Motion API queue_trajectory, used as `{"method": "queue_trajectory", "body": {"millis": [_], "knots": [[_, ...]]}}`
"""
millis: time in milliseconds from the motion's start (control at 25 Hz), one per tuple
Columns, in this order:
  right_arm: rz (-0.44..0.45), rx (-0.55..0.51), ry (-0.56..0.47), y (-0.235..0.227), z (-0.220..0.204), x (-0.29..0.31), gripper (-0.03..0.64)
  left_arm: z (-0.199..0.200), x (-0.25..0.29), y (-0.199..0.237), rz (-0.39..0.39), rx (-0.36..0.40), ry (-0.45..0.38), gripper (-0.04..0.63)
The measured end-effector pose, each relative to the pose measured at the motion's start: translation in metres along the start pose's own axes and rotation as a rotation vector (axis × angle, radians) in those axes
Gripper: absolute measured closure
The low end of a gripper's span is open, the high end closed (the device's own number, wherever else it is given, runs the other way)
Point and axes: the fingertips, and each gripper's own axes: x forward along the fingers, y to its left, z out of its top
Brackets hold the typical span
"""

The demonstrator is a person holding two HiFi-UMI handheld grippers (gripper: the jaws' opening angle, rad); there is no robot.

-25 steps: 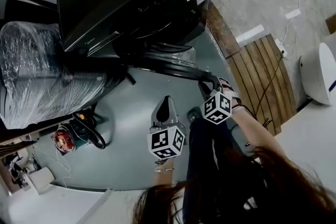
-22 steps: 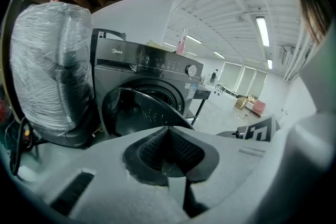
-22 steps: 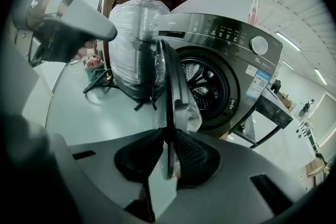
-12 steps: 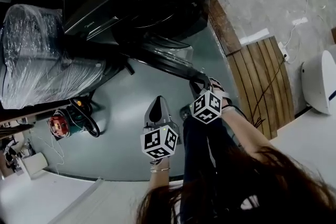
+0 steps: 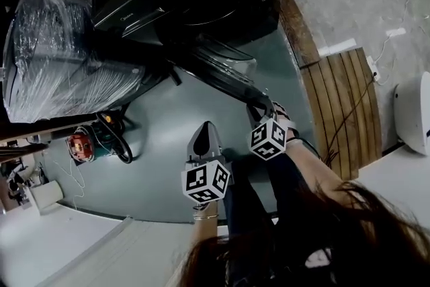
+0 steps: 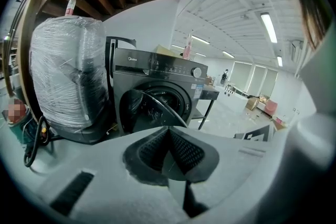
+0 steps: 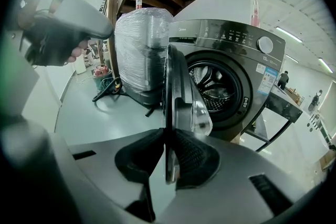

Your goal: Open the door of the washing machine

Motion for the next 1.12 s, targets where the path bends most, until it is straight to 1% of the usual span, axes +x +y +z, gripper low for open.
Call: {"method": "queue_trajectory", "body": {"millis": [200,560,840,1120], "knots": [[-0.009,0.018,-0.009,0.014,0.0,-0.001,0.561,-0.001,-0.009,0.006,-0.006,-0.005,-0.002,0.583],[0.003,0.04,0.0,0.057,0.004,0.0,0.56,-0.015,-0.031,0.035,-0.009,-0.018,0.008,0.583],[-0.034,0.072,0.005,0.085,0.008,0.003,0.56,-0.017,-0.045,0.06,-0.026,-0.027,-0.005,0.583],[-0.051,0.108,0.027,0.109,0.013,0.006,0.56,-0.026,-0.061,0.08,-0.045,-0.029,0.002,0.581]]}}
